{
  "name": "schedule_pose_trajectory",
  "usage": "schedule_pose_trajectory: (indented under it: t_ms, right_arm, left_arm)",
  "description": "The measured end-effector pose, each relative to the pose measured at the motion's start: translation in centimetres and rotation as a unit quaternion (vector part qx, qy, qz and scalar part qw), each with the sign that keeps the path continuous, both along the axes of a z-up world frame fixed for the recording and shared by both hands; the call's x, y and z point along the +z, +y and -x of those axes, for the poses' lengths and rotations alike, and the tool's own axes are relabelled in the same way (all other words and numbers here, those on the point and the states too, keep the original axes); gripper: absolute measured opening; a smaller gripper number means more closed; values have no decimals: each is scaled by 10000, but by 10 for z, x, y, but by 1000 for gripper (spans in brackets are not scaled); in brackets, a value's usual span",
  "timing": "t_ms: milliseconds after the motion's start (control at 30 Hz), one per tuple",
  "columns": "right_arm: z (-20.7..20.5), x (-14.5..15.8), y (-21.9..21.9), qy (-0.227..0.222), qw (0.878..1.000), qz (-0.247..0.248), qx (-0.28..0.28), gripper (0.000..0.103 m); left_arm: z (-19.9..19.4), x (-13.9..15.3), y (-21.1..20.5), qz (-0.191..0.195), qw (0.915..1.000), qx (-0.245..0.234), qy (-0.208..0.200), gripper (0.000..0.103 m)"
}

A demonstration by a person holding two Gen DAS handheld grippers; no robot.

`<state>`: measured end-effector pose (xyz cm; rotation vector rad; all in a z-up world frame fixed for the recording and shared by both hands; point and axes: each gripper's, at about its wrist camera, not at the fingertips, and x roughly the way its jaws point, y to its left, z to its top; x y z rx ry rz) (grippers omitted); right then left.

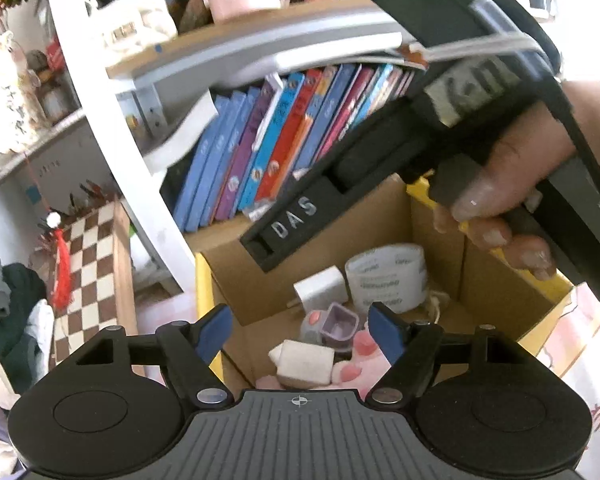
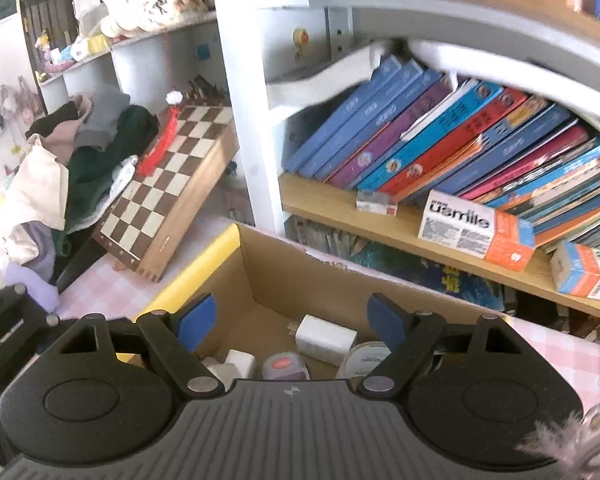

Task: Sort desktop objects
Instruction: 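Lower the sponge into the yellow box and open the left tool while the right tool releases the charger, then withdraw both tools from the yellow box back over the desk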

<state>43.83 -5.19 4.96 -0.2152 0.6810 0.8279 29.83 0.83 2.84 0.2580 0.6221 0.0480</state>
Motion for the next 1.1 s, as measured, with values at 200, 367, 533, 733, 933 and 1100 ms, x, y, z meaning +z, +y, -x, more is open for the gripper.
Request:
schedule_pose_trajectory:
  t_ms: [200, 367, 533, 733, 933, 1100]
  right_arm:
    - [31, 15, -19, -226, 9995, -101, -211, 83]
    - [61, 24, -39, -342, 9982, -192, -444, 84]
    - [98, 27, -60, -462, 9965, -189, -676, 84]
    - [152, 22, -84, -529, 9939, -116, -960, 85]
    - [204, 13, -101, -574, 9907, -32, -1232, 85]
    - [241, 3, -110, -435, 9889, -5, -1417, 86]
  left_arm:
    - [28, 13, -2, 113, 9997, -61, -208, 82]
    - [59, 19, 2, 284, 9993, -62, -238, 82]
    - [92, 22, 9, 436, 9987, 59, -242, 83]
    - [132, 19, 15, 586, 9978, 202, -221, 83]
    - [166, 15, 18, 634, 9975, 253, -196, 83]
    - [192, 11, 19, 634, 9975, 261, -182, 86]
